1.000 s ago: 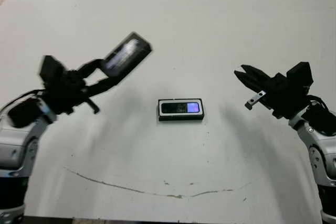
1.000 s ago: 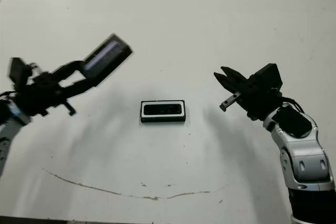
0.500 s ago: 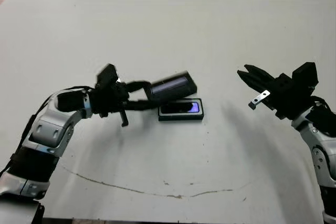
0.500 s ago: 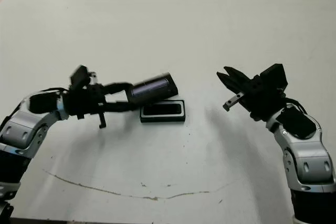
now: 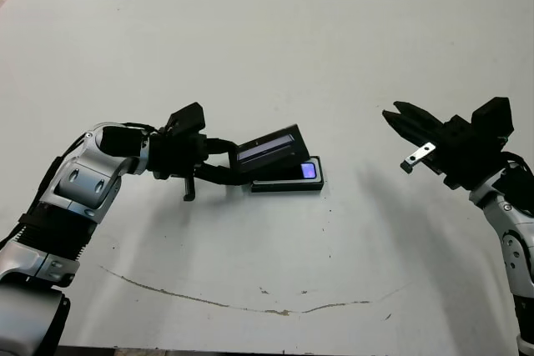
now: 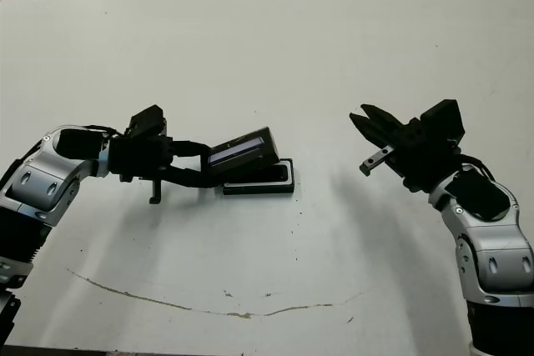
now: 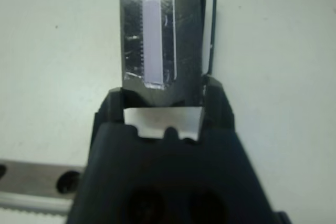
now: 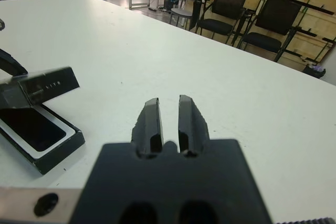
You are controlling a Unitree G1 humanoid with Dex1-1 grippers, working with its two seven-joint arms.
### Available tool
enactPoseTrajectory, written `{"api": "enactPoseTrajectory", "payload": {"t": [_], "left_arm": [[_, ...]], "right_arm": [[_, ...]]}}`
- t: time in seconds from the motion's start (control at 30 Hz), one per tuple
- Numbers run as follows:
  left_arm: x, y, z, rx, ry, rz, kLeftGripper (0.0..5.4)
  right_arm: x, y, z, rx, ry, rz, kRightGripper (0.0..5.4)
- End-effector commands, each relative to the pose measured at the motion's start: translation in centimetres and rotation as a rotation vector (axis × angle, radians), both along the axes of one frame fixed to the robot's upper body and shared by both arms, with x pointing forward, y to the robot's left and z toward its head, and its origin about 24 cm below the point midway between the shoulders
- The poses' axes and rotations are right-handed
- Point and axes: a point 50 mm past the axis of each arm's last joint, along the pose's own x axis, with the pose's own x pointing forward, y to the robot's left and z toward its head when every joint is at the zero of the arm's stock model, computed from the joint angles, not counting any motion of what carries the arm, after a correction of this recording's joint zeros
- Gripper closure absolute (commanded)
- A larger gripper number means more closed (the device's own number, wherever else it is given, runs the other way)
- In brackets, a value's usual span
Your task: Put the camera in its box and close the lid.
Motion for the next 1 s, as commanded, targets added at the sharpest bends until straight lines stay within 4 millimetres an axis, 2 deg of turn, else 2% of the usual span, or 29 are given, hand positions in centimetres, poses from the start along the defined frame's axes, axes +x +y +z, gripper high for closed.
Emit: {"api": "enactPoseTrajectory", "payload": {"t": [0.03, 0.3, 0.67, 1.0], "left_arm": [[-0.1, 0.8, -0.6, 0.06, 0.039, 0.018, 4.61], [-0.5, 0.3, -0.7, 0.06, 0.072, -0.018, 4.61], [-1.2, -0.6, 0.5, 0.071, 0.036, -0.047, 4.68], [-1.2, -0.9, 0.3, 0.045, -0.035, -0.019, 4.75]], "right_arm": [[-0.2, -0.4, -0.5, -0.006, 0.038, -0.004, 5.4], [-0.2, -0.8, -0.5, -0.028, 0.027, 0.004, 5.4], [0.0, -0.8, -0.7, -0.017, 0.039, 0.009, 5.4], [0.0, -0.7, -0.8, -0.049, 0.048, -0.008, 5.4]]}}
